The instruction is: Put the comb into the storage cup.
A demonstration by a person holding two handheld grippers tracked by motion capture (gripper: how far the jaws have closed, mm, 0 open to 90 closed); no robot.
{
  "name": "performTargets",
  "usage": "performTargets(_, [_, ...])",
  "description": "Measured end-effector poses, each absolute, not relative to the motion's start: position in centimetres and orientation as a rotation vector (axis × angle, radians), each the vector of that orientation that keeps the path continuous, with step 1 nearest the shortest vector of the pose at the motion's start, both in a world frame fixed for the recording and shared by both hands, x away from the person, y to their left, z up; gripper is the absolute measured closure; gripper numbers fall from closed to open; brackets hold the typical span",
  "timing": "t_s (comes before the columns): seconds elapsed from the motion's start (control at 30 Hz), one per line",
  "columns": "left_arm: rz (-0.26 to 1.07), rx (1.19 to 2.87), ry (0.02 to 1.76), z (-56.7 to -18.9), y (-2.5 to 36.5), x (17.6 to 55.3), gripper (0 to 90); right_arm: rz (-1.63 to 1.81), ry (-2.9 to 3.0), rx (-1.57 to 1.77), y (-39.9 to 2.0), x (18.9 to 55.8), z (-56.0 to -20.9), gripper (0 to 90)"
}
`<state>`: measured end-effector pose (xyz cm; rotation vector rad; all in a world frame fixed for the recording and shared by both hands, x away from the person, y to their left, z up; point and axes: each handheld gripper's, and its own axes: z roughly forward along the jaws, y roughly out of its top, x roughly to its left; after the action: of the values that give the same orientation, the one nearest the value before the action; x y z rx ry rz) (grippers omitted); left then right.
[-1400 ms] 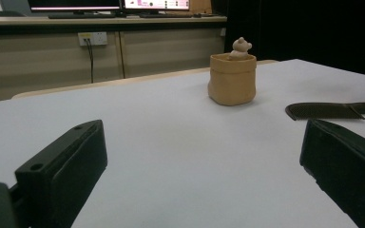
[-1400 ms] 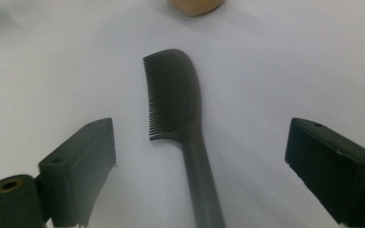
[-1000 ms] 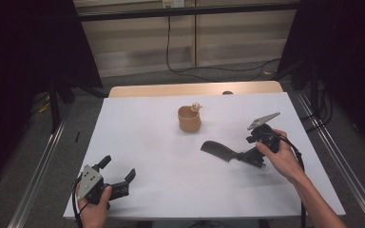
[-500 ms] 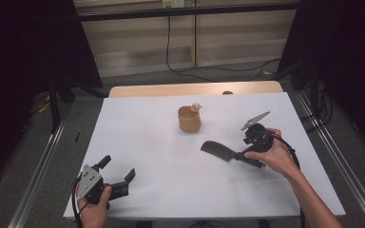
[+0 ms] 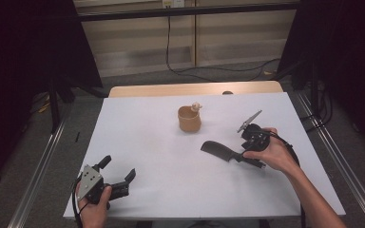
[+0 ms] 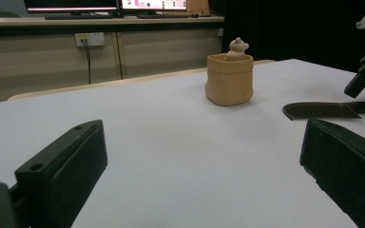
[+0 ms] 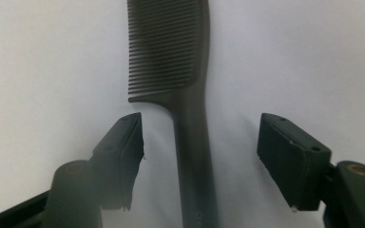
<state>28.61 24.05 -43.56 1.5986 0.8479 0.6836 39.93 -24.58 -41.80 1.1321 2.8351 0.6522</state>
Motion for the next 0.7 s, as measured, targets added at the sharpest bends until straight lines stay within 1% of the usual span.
performTargets(0.07, [0.681,1.598,0.846,-43.5,24.0,28.6,1.9,0.605,2.84,1.128,-24.3,40.1,-41.9,34.5])
performTargets(0.17, [0.682,1.593,0.851,-43.6,24.1,28.6,2.0,0.578,2.849,1.118,-24.1,40.3,-41.9,41.1])
performTargets(0.2, [0.682,1.593,0.851,-43.6,24.1,28.6,2.0,0.578,2.849,1.118,-24.1,40.3,-41.9,41.1])
performTargets(0.23, [0.683,1.59,0.851,-43.6,24.1,28.6,1.9,0.552,2.866,1.11,-24.0,40.4,-41.9,45.3])
performTargets(0.27, [0.683,1.59,0.851,-43.6,24.1,28.6,2.0,0.552,2.866,1.11,-24.0,40.4,-41.9,45.3])
performTargets(0.3, [0.683,1.592,0.851,-43.6,24.1,28.6,2.0,0.549,2.876,1.112,-23.8,40.4,-41.9,49.0])
performTargets(0.4, [0.68,1.593,0.851,-43.6,24.0,28.6,2.0,0.535,2.891,1.097,-23.7,40.3,-41.9,51.4])
performTargets(0.43, [0.681,1.598,0.848,-43.6,24.0,28.6,2.0,0.529,2.903,1.09,-23.6,40.3,-41.9,57.0])
performTargets(0.47, [0.681,1.598,0.847,-43.6,24.0,28.6,2.0,0.529,2.903,1.09,-23.6,40.3,-41.9,57.0])
performTargets(0.57, [0.676,1.602,0.848,-43.6,24.0,28.6,1.9,0.508,2.928,1.068,-23.4,40.3,-42.2,65.4])
performTargets(0.67, [0.674,1.597,0.851,-43.6,24.0,28.6,2.0,0.492,2.935,1.06,-23.3,40.2,-42.3,66.1])
performTargets(0.7, [0.673,1.598,0.851,-43.6,24.0,28.7,2.0,0.482,2.93,1.06,-23.2,40.3,-42.3,68.5])
